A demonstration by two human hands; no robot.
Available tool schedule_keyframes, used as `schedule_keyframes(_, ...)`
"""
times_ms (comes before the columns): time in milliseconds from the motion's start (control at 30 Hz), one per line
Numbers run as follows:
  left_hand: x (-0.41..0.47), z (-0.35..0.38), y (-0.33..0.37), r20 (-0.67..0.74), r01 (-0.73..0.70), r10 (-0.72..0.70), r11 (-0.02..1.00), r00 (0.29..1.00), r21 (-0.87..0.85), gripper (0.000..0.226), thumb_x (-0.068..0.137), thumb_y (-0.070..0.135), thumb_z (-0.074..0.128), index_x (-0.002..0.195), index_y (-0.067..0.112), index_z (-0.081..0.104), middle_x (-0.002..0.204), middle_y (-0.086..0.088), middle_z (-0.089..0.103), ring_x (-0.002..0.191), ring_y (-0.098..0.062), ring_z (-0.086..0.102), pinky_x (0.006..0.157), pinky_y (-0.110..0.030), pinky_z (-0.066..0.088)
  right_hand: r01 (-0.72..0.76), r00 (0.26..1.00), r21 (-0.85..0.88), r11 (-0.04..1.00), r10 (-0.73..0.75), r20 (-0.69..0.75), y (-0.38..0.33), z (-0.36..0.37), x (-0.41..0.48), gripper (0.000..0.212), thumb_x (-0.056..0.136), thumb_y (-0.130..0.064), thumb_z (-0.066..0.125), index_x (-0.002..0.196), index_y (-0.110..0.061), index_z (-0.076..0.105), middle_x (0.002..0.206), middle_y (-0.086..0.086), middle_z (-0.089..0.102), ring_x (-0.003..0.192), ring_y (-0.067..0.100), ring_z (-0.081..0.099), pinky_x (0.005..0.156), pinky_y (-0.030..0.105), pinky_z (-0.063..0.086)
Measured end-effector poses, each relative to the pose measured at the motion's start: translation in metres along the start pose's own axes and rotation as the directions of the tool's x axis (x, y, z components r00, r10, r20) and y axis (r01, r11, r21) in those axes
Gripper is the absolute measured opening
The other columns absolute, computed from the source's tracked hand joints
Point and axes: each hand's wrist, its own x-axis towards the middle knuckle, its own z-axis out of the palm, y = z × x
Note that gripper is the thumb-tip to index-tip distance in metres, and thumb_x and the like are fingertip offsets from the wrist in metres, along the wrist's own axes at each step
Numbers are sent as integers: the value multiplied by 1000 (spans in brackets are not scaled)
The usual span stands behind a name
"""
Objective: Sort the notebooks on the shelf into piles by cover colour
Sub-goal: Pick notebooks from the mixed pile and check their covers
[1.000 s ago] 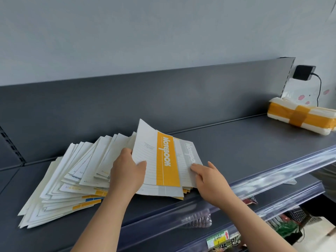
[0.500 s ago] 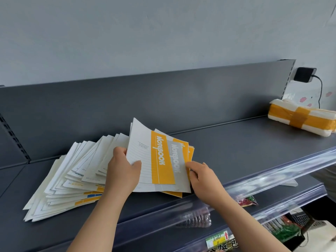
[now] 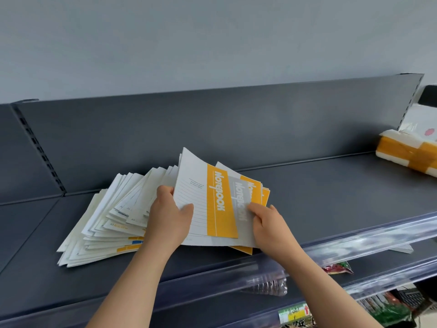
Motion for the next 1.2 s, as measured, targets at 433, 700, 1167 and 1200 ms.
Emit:
schedule_keyframes(433,-6,-13,-8,3,18,-18,999,1000,-42,28,93,19,57,112,17,37,118,4,56,92,-9,53,44,-11,39,85,996,33,996,-86,24,-11,19,1,26,98,-19,37,80,-16,55,72,-7,53,74,6,50,109,18,18)
schedule_keyframes(700,-8,-18,-16,30,4,-1,997,1000,-77,30,93,17,57,116,14,37,120,1,56,93,-9,53,42,-5,42,10,999,-74,997,-13,-43,-14,19,4,31,96,-21,42,65,-15,38,65,-5,44,70,8,40,93,36,33)
schedule_keyframes(1167,-23,-167,-83,-84,38,-86,886,993,-461,31,87,13,62,112,21,47,101,7,64,86,-8,64,58,-22,50,24,1000,246,969,-18,-24,-170,99,-38,65,87,-38,62,143,-23,34,133,-7,51,107,4,47,84,21,43)
schedule_keyframes(1200,-26,-187,-94,-101,43,-101,884,990,-465,31,87,13,62,113,21,47,102,8,64,87,-8,64,60,-22,50,39,999,249,968,-39,-5,-185,113,-40,65,87,-39,62,143,-23,33,130,-7,52,104,4,48,81,19,43)
